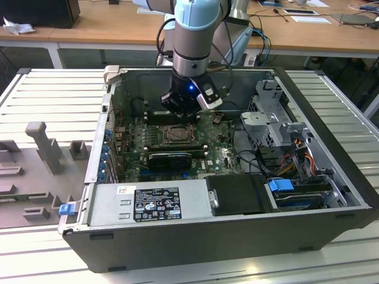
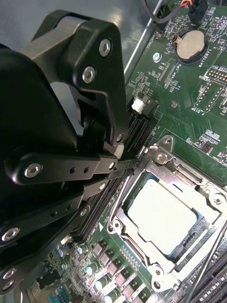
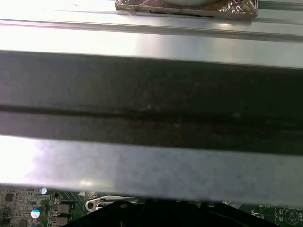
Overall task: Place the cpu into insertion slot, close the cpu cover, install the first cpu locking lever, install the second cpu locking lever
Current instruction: 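Install the first cpu locking lever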
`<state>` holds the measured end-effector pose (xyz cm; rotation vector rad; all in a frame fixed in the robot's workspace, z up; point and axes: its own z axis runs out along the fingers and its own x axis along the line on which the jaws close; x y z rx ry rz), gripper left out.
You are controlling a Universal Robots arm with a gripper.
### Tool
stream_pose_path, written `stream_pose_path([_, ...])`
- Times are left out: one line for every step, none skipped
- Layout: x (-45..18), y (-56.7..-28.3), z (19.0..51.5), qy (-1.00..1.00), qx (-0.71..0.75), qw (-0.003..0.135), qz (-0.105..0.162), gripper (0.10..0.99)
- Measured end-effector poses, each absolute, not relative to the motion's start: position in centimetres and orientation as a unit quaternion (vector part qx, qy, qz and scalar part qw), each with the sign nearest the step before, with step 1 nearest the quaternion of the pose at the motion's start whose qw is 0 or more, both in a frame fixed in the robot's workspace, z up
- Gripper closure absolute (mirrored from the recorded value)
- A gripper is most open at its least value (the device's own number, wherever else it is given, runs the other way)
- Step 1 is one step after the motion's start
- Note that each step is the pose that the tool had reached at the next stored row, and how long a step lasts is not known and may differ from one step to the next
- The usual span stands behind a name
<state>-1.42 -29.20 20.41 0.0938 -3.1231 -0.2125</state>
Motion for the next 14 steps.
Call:
stream_pose_path([-1.42,-29.2,20.38,-0.997,0.03,0.005,-0.067,0.98])
stream_pose_path([-1.41,-29.2,20.38,-0.997,0.03,0.005,-0.067,0.98])
stream_pose_path([-1.41,-29.2,20.37,-0.997,0.03,0.005,-0.066,0.98])
stream_pose_path([-1.41,-29.2,20.37,-0.997,0.03,0.005,-0.065,0.98])
stream_pose_path([-1.41,-29.2,20.37,-0.997,0.03,0.005,-0.064,0.98])
stream_pose_path([-1.41,-29.21,20.37,-0.997,0.03,0.005,-0.064,0.98])
stream_pose_path([-1.42,-29.22,20.39,-0.997,0.03,0.005,-0.064,0.98])
stream_pose_path([-1.42,-29.23,20.41,-0.997,0.03,0.005,-0.064,0.98])
stream_pose_path([-1.42,-29.24,20.44,-0.997,0.03,0.005,-0.064,0.98])
stream_pose_path([-1.41,-29.26,20.46,-0.997,0.03,0.005,-0.065,0.98])
stream_pose_path([-1.41,-29.28,20.48,-0.997,0.03,0.005,-0.064,0.98])
stream_pose_path([-1.41,-29.29,20.48,-0.997,0.03,0.005,-0.064,0.98])
stream_pose_path([-1.41,-29.3,20.48,-0.997,0.03,0.005,-0.064,0.98])
stream_pose_path([-1.41,-29.31,20.48,-0.998,0.03,0.005,-0.064,0.98])
